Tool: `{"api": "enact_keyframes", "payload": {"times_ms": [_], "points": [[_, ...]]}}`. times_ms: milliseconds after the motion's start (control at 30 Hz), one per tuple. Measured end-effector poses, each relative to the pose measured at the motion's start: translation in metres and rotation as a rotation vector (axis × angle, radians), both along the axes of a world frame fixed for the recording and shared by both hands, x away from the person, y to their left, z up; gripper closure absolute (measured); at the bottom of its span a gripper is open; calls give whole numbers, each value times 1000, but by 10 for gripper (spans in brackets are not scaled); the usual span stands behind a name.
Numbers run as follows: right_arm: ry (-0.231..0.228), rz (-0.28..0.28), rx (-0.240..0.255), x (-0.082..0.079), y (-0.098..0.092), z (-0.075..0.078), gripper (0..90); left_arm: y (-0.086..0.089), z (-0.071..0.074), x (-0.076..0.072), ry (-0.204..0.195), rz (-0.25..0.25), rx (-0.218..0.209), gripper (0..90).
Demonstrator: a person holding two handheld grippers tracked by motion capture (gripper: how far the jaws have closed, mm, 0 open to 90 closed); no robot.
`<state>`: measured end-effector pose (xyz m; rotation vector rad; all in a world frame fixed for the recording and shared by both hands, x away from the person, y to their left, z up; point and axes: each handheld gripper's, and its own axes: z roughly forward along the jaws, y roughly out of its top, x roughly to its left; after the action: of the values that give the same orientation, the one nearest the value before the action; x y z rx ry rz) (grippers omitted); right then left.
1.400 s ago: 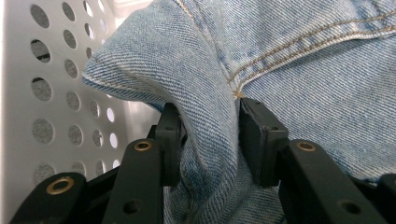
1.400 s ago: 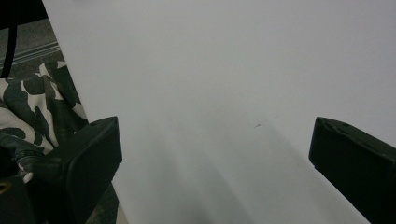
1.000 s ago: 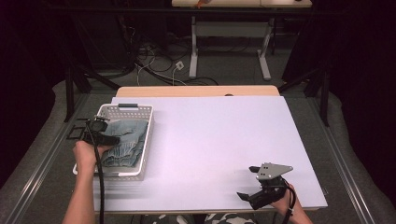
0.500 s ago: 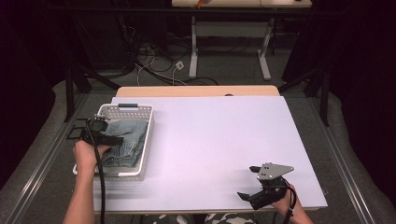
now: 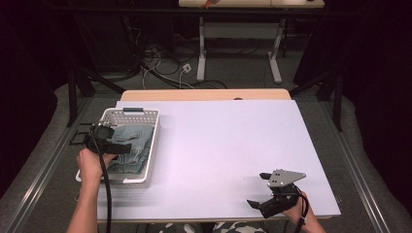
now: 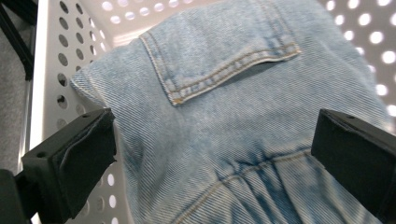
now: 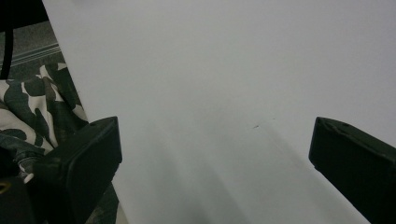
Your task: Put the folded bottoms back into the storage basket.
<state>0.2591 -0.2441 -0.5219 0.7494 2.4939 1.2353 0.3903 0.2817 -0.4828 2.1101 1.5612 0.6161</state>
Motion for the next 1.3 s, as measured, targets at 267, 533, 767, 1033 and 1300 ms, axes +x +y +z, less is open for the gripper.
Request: {"api": "enact_keyframes", "payload": {"times_ms": [267, 533, 767, 1033, 1300], "points": [[-2, 0, 2, 0, 0, 0, 22, -9, 5, -14, -42, -20, 11, 0], [-3, -1, 1, -1, 0, 1, 22, -21, 9, -28, -71, -65, 3, 0], [-5, 2, 3, -1, 1, 1, 22, -32, 14, -43, -97, -105, -5, 0], [-4, 1, 0, -1, 0, 1, 22, -47, 10, -58, -91, -149, 25, 0], [-5, 1, -3, -1, 1, 1, 22, -59, 12, -68, -111, -191, -11, 0]]}}
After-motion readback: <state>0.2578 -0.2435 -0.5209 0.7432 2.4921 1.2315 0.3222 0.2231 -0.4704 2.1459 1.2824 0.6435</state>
